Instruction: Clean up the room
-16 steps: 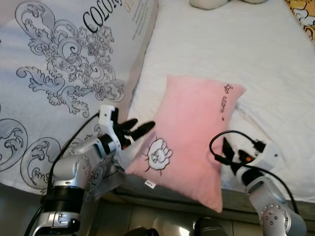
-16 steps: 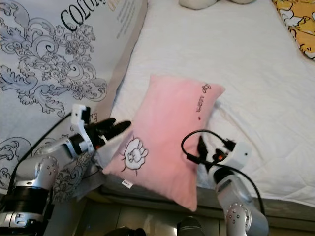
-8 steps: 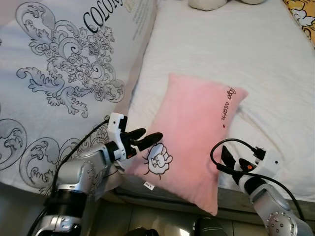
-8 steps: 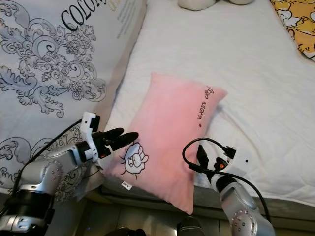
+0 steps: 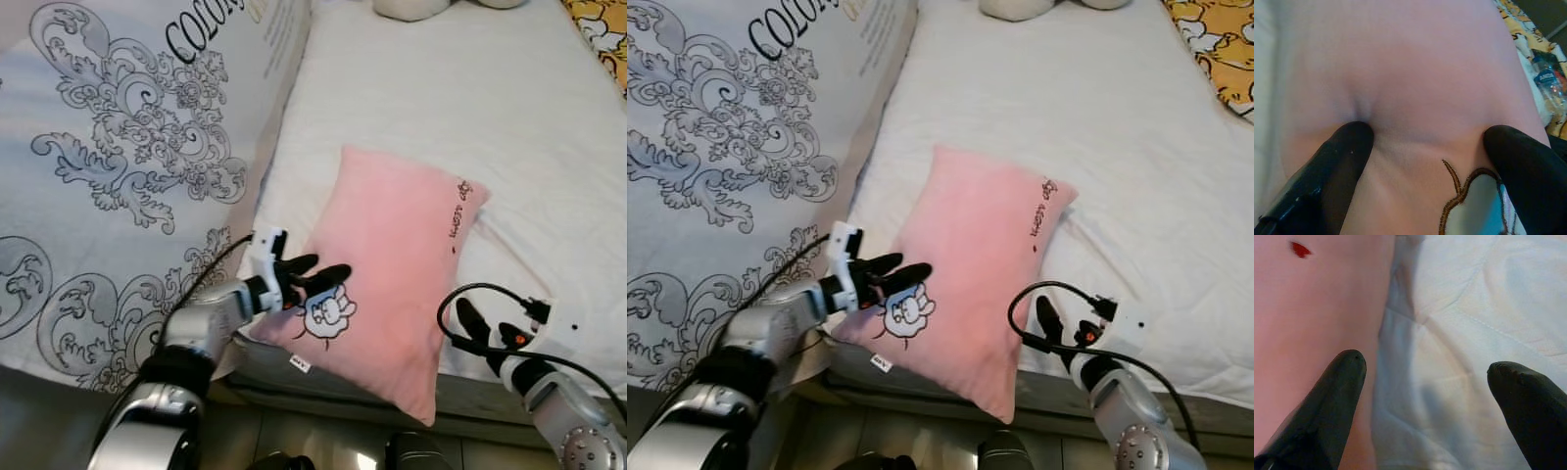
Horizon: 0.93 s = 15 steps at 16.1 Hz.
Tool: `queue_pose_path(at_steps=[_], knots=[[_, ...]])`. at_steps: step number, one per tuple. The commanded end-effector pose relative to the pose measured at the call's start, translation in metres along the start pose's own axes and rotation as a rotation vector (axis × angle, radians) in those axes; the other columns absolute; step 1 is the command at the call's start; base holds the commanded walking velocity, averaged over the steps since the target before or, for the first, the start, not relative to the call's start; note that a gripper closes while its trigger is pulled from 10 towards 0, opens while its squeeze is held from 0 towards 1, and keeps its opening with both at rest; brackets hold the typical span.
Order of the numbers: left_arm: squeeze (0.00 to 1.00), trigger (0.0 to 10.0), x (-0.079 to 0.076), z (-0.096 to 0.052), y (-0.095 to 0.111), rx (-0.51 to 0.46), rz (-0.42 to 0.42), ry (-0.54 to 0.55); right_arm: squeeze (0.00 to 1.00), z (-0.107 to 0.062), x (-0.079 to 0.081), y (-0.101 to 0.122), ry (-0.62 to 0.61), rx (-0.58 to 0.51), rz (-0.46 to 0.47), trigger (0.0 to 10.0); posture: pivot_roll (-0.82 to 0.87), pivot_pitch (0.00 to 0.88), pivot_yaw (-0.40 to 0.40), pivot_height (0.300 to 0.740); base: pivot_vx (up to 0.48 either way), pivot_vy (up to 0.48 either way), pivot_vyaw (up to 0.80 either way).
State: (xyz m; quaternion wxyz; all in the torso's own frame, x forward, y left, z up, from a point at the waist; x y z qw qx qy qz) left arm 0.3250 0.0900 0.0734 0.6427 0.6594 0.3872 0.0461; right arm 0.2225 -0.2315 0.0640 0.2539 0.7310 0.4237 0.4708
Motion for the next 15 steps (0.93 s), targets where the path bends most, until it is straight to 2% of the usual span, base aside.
queue_pose_path(at_steps=[1, 3, 4, 7, 8, 9, 15], knots=[[0.00, 10.0, -0.002, 0.005, 0.000, 0.009, 0.001, -0.013, 0.00, -0.004, 0.001, -0.001, 0.013, 0.011, 0.004, 10.0, -0.32, 0.137, 0.161, 0.740, 0.000, 0.000, 0.00], [0.00, 10.0, -0.009, 0.012, -0.005, 0.030, 0.013, -0.044, 0.00, -0.006, 0.001, -0.002, 0.011, 0.012, 0.003, 10.0, -0.33, 0.143, 0.162, 0.740, 0.000, 0.000, 0.00], [0.00, 10.0, -0.015, 0.019, -0.016, 0.069, 0.038, -0.069, 0.00, -0.007, 0.001, -0.002, 0.009, 0.013, 0.002, 10.0, -0.33, 0.146, 0.164, 0.740, 0.000, 0.000, 0.00], [0.00, 10.0, -0.015, 0.023, -0.040, 0.128, 0.020, -0.030, 0.00, -0.008, 0.005, -0.003, 0.019, 0.017, -0.002, 10.0, -0.32, 0.157, 0.168, 0.740, 0.000, 0.000, 0.00], [0.00, 10.0, -0.013, 0.023, -0.044, 0.141, 0.043, -0.002, 0.00, -0.008, 0.006, -0.002, 0.026, 0.017, -0.001, 10.0, -0.32, 0.158, 0.167, 0.740, 0.000, 0.000, 0.00], [0.00, 0.0, -0.015, 0.021, -0.046, 0.134, 0.036, -0.033, 0.00, -0.007, 0.007, -0.002, 0.031, 0.015, 0.000, 10.0, -0.32, 0.158, 0.167, 0.740, 0.000, 0.000, 0.00], [0.00, 0.0, -0.004, 0.021, -0.045, 0.118, 0.076, 0.088, 0.00, -0.004, 0.011, 0.000, 0.051, 0.010, 0.005, 10.0, -0.31, 0.160, 0.164, 0.740, 0.000, 0.000, 0.00]])
Point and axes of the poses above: a point about 5 cm out from each wrist's last joint towards the gripper, its own z axis pointing out of the wrist towards the gripper, its own y axis along the axis of the wrist's last joint, x = y × z, the point moved 1 cm from there along z, pointing out of the wrist towards the gripper, and after that the axes turned 5 degrees about z, right-handed, at the moved point
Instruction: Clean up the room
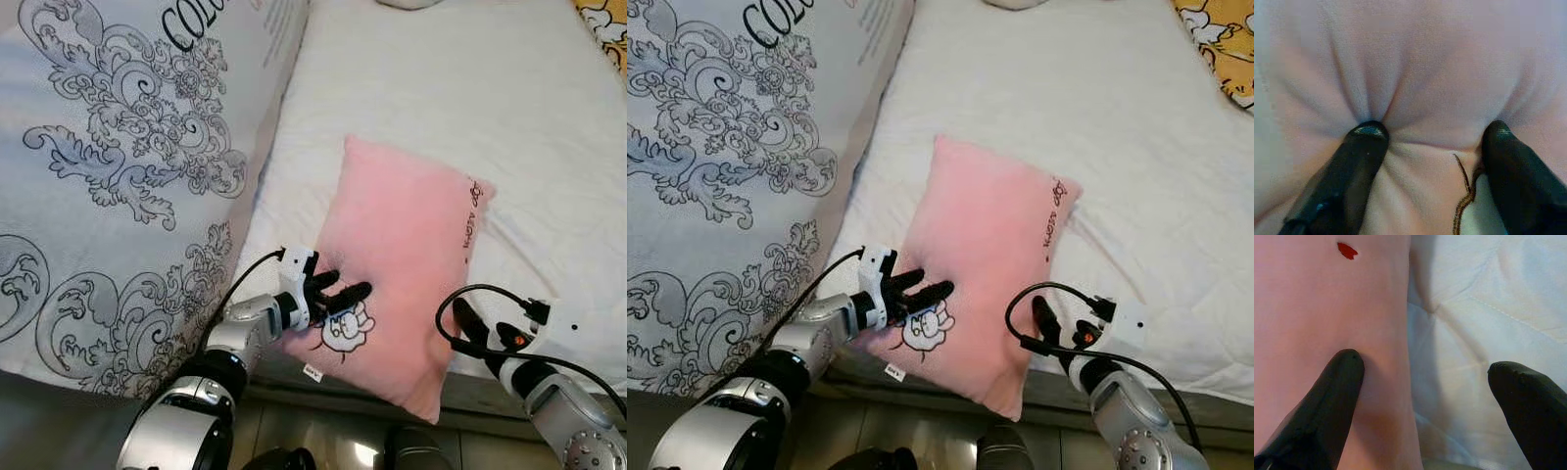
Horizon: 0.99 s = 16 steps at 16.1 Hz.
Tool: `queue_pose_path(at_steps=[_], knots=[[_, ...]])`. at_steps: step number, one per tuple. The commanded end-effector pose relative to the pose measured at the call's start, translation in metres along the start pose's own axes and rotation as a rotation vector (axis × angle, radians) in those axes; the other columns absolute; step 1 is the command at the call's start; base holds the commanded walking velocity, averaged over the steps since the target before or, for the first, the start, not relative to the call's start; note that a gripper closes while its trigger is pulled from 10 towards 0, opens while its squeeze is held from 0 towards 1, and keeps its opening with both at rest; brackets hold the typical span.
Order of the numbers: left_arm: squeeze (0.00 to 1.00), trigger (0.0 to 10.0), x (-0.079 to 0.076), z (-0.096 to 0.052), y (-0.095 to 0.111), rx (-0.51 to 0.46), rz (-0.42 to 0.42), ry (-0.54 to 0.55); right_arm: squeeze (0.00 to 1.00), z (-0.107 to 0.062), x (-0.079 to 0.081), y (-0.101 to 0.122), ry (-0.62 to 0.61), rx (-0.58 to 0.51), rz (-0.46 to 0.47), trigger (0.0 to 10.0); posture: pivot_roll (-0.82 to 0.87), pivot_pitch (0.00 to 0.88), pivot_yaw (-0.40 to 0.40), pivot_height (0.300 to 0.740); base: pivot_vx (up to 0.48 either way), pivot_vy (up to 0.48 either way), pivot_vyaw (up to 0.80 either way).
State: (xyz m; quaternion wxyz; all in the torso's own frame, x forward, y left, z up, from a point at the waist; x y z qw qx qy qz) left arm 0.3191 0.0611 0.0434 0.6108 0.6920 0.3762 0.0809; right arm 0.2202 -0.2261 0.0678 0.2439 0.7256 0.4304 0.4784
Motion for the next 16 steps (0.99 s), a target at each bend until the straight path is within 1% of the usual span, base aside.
queue_pose_path(at_steps=[1, 4, 5, 8, 10, 12, 15, 16], knots=[[0.00, 0.0, 0.003, -0.003, -0.012, 0.059, -0.008, 0.029, 0.00, 0.001, 0.006, 0.001, 0.024, -0.006, 0.010, 10.0, -0.31, 0.160, 0.164, 0.740, 0.000, 0.000, 0.00], [0.00, 0.0, 0.007, -0.006, -0.010, 0.043, -0.018, 0.044, 0.00, 0.009, 0.013, 0.003, 0.046, -0.025, 0.021, 10.0, -0.30, 0.153, 0.173, 0.740, 0.000, 0.000, 0.00], [0.00, 0.0, 0.010, -0.007, -0.008, 0.029, -0.022, 0.055, 0.00, 0.011, 0.019, 0.004, 0.066, -0.029, 0.013, 10.0, -0.29, 0.151, 0.175, 0.740, 0.000, 0.000, 0.00], [0.00, 0.0, 0.013, -0.010, 0.001, -0.012, 0.002, 0.064, 0.00, 0.013, 0.018, 0.003, 0.065, -0.026, 0.012, 10.0, -0.28, 0.140, 0.180, 0.740, 0.000, 0.000, 0.00], [0.00, 0.0, 0.018, -0.014, 0.010, -0.063, -0.008, 0.082, 0.00, 0.016, 0.019, -0.002, 0.067, -0.015, 0.010, 10.0, -0.27, 0.127, 0.180, 0.740, 0.000, 0.000, 0.00], [0.00, 0.0, 0.021, -0.016, 0.011, -0.077, -0.028, 0.095, 0.00, 0.018, 0.022, -0.004, 0.076, -0.010, 0.007, 10.0, -0.26, 0.121, 0.179, 0.740, 0.000, 0.000, 0.00], [0.00, 0.0, 0.020, -0.017, 0.011, -0.093, -0.052, 0.097, 0.00, 0.021, 0.025, -0.003, 0.086, -0.015, 0.006, 10.0, -0.26, 0.115, 0.178, 0.740, 0.000, 0.000, 0.00], [0.00, 0.0, 0.020, -0.017, 0.010, -0.093, -0.060, 0.095, 0.00, 0.022, 0.027, -0.002, 0.092, -0.028, 0.025, 10.0, -0.26, 0.109, 0.180, 0.740, 0.000, 0.000, 0.00]])
Point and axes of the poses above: a point about 5 cm out from each wrist's last joint towards the gripper, its own z axis pointing out of the wrist towards the gripper, its own y axis along the axis of the wrist's last joint, x = y × z, the point moved 1 cm from there along z, pointing out of the wrist towards the gripper, and after that the axes turned 5 degrees about z, right-handed, at the moved point
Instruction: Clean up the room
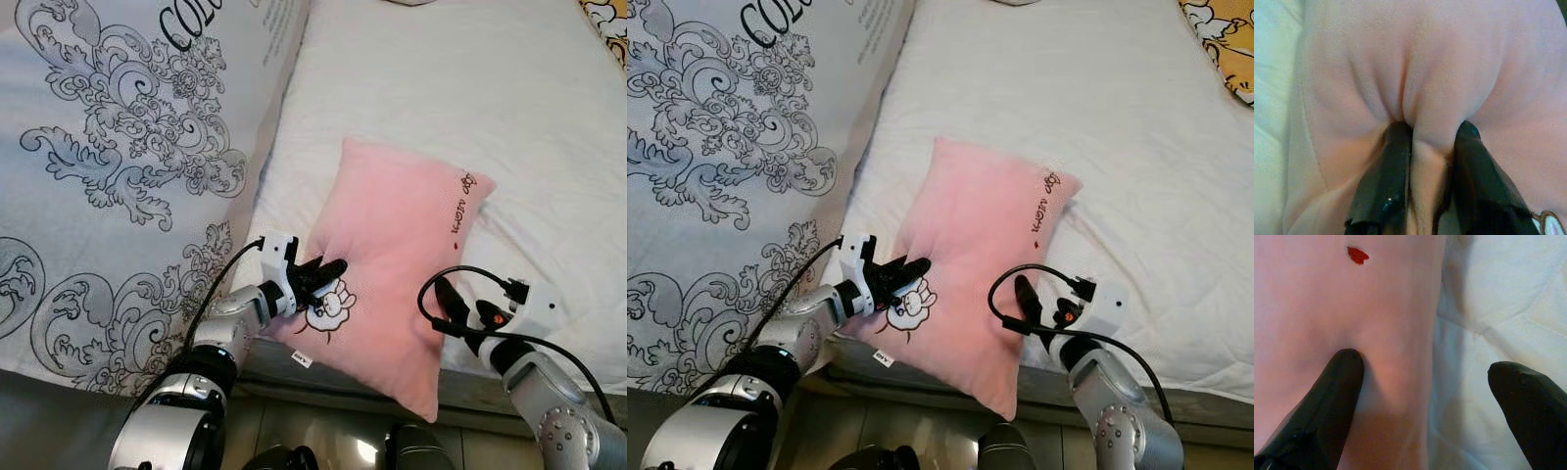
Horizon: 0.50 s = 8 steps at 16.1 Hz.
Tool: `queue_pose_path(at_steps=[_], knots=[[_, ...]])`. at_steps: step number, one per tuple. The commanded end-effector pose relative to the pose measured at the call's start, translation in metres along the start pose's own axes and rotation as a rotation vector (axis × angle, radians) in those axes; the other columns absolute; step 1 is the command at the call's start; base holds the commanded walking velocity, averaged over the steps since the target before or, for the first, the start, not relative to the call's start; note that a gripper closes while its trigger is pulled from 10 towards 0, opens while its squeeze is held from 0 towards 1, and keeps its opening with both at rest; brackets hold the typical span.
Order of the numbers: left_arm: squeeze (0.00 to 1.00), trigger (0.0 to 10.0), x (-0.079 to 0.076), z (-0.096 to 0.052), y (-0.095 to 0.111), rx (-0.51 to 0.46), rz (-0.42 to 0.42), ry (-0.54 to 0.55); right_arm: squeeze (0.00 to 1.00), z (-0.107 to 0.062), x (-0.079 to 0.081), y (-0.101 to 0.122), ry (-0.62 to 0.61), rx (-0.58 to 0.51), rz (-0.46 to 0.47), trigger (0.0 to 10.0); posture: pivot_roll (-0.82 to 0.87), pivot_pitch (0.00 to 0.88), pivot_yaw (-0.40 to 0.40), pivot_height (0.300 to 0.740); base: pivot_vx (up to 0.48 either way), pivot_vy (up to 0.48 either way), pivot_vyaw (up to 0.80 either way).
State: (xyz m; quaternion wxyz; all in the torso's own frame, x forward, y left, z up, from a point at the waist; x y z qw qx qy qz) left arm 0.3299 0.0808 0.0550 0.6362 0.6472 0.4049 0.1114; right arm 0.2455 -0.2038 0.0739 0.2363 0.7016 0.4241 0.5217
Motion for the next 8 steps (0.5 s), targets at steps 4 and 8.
queue_pose_path(at_steps=[4, 8], knots=[[0.00, 0.0, 0.004, -0.005, -0.008, 0.021, -0.032, 0.035, 1.00, 0.012, 0.018, -0.007, 0.087, -0.013, 0.155, 10.0, -0.26, 0.103, 0.185, 0.740, 0.000, 0.000, 0.00], [0.00, 0.0, 0.007, -0.007, -0.006, 0.021, -0.048, 0.051, 1.00, 0.033, 0.016, -0.036, 0.086, 0.100, 0.297, 10.0, -0.25, 0.113, 0.200, 0.740, 0.000, 0.000, 0.00]])
Point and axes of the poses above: a point about 5 cm out from each wrist's last joint towards the gripper, its own z axis pointing out of the wrist towards the gripper, its own y axis along the axis of the wrist's last joint, x = y × z, the point moved 1 cm from there along z, pointing out of the wrist towards the gripper, and after that the axes turned 5 degrees about z, right-handed, at the moved point
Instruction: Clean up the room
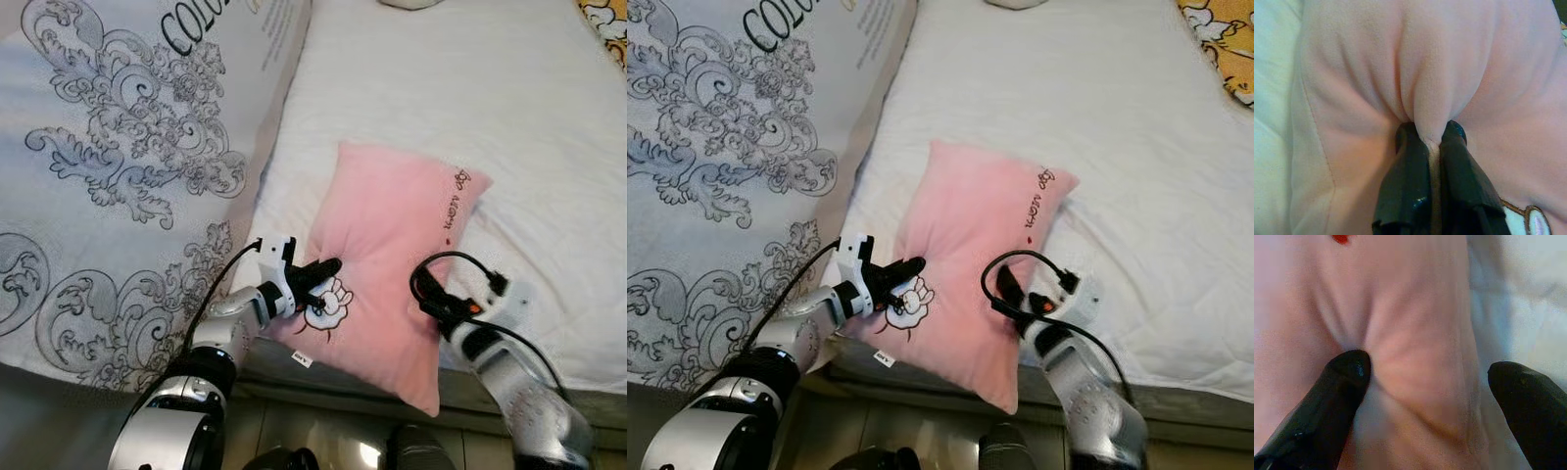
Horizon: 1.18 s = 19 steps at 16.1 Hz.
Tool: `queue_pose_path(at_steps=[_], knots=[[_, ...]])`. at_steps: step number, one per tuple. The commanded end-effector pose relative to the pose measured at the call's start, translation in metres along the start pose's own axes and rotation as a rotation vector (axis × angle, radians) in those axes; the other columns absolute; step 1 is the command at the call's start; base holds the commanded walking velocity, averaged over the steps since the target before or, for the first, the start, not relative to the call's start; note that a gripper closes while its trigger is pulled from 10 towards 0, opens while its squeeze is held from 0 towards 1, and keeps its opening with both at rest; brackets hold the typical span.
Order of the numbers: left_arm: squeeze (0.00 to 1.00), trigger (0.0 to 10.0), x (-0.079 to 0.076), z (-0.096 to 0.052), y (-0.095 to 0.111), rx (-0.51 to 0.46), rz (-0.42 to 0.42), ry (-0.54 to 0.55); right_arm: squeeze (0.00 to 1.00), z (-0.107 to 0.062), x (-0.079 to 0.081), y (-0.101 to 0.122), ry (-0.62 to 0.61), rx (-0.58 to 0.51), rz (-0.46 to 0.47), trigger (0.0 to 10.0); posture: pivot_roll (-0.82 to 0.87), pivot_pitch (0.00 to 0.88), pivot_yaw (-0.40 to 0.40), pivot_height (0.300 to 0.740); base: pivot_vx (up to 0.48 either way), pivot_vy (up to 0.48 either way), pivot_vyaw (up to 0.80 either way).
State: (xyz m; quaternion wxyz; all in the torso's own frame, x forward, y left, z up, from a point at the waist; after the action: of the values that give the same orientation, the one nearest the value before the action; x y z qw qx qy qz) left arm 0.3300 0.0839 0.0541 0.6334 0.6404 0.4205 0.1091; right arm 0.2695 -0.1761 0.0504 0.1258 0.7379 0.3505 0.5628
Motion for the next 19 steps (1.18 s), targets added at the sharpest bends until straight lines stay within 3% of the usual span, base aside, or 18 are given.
queue_pose_path(at_steps=[1, 2, 4, 5, 9, 14, 19], knots=[[0.00, 0.0, 0.005, -0.004, -0.005, 0.021, -0.021, 0.032, 1.00, 0.005, -0.003, -0.017, -0.006, 0.062, 0.035, 10.0, -0.25, 0.113, 0.200, 0.740, 0.000, 0.000, 0.00], [0.00, 0.0, 0.004, -0.003, -0.003, 0.022, -0.020, 0.031, 0.00, 0.019, -0.005, -0.030, -0.016, 0.108, 0.025, 10.0, -0.23, 0.115, 0.215, 0.740, 0.000, 0.000, 0.00], [0.00, 0.0, 0.003, -0.001, 0.000, 0.021, -0.018, 0.030, 0.00, 0.030, 0.001, -0.038, -0.002, 0.148, 0.004, 10.0, -0.22, 0.114, 0.219, 0.740, 0.000, 0.000, 0.00], [0.00, 0.0, 0.002, 0.000, 0.001, 0.020, -0.017, 0.028, 0.00, 0.040, 0.008, -0.041, 0.013, 0.166, -0.016, 0.0, -0.21, 0.112, 0.219, 0.740, 0.000, 0.000, 0.00], [0.00, 0.0, 0.002, -0.001, -0.004, 0.021, -0.006, 0.050, 0.00, 0.055, 0.039, -0.046, 0.140, 0.210, -0.165, 0.0, -0.21, 0.108, 0.209, 0.740, 0.000, 0.000, 0.00], [0.00, 0.0, 0.002, -0.001, -0.004, 0.014, 0.002, 0.072, 0.00, 0.057, 0.038, -0.046, 0.149, 0.189, -0.174, 0.0, -0.22, 0.099, 0.207, 0.740, 0.000, 0.000, 0.00], [0.00, 0.0, 0.008, -0.006, -0.001, -0.006, 0.041, 0.110, 0.00, 0.048, 0.039, -0.031, 0.161, 0.107, -0.211, 0.0, -0.23, 0.073, 0.208, 0.740, 0.000, 0.000, 0.00]])
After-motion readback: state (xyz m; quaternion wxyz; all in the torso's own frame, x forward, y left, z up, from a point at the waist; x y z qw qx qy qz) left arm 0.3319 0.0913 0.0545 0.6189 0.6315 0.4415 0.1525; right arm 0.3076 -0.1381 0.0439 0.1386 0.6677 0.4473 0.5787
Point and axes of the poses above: a point about 5 cm out from each wrist's last joint towards the gripper, its own z axis pointing out of the wrist towards the gripper, its own y axis along the axis of the wrist's last joint, x = y × z, the point moved 1 cm from there along z, pointing out of the wrist towards the gripper, and after that the axes turned 5 degrees about z, right-handed, at the moved point
